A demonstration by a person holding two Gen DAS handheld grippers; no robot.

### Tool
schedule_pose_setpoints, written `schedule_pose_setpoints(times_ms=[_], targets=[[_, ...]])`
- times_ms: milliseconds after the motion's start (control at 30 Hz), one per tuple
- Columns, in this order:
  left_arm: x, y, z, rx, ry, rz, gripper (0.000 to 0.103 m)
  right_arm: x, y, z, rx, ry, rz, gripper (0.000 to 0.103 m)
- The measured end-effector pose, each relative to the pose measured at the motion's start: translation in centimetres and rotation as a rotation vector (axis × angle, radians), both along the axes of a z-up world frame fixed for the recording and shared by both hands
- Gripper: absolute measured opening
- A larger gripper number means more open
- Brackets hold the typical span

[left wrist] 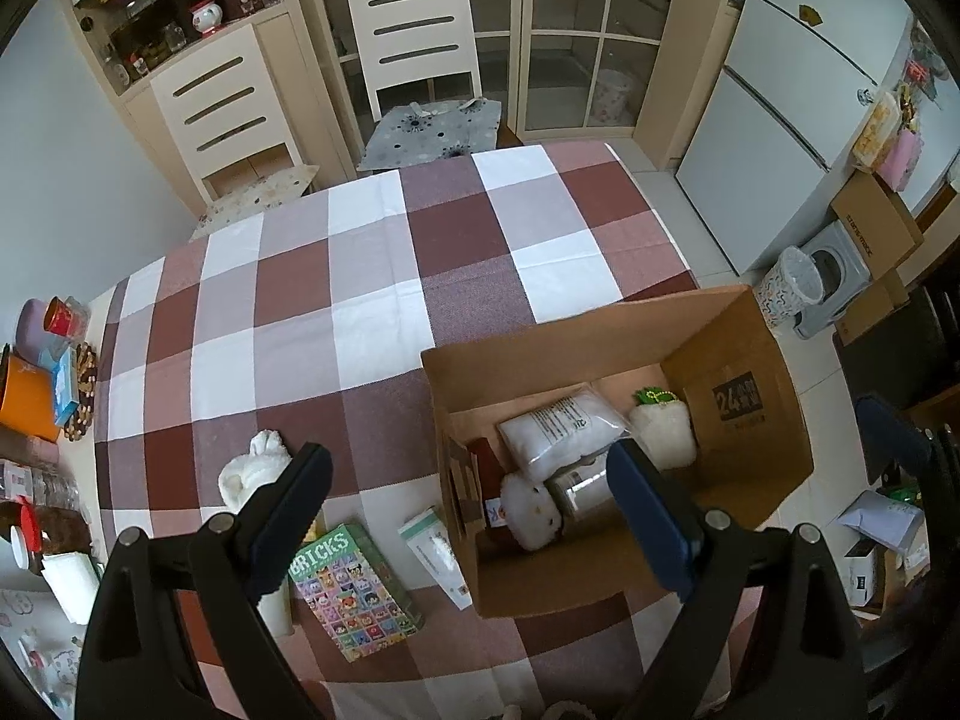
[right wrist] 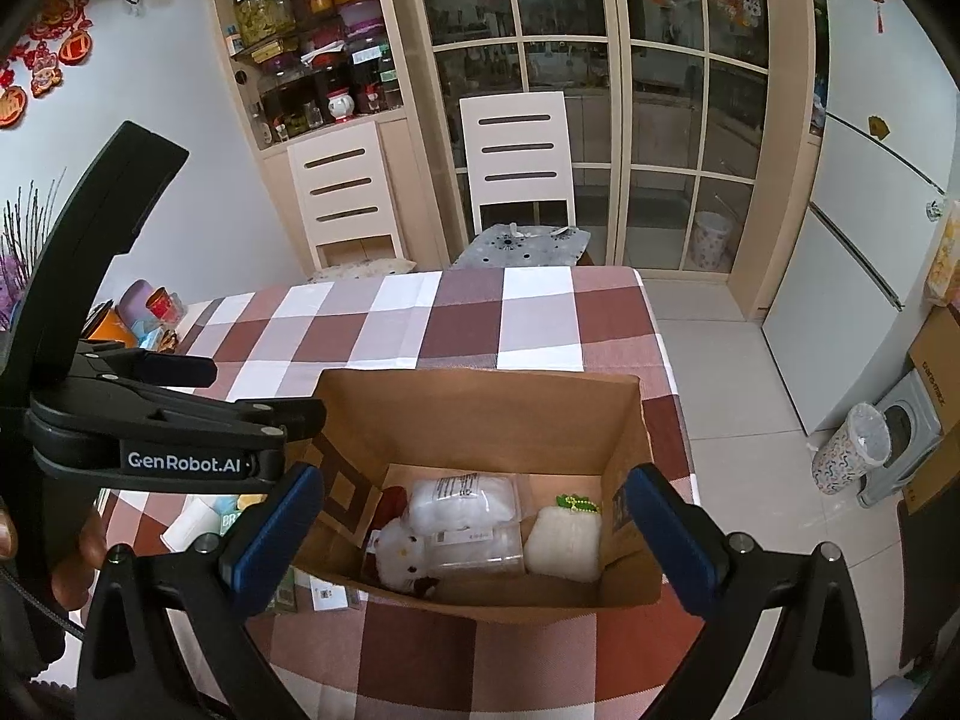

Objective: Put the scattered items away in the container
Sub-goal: 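Open both tools to drop the plush and bag into the box, then move both tools away from the box toward the cup and BRICKS box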

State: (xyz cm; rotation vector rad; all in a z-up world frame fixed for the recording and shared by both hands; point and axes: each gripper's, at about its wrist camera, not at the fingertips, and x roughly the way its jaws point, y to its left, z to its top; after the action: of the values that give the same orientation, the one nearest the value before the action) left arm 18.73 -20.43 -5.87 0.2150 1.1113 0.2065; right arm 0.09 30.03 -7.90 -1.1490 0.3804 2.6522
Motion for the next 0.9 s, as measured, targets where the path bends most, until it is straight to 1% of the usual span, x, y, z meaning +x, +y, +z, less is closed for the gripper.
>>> schedule_pose_setpoints(times_ms=[467,900], targets=[[-4.4,-2.5,1.5,0.003,-0.03,-0.055,0.094,4.4,-1.7,1.9,0.016,0.029,-0.034,0.103],[-7.9,-3.3,2.8,0.019,-0.062,-0.079,0.094,7.3,-3.9,3.0,0.033,0.047,-0.038,0.103]])
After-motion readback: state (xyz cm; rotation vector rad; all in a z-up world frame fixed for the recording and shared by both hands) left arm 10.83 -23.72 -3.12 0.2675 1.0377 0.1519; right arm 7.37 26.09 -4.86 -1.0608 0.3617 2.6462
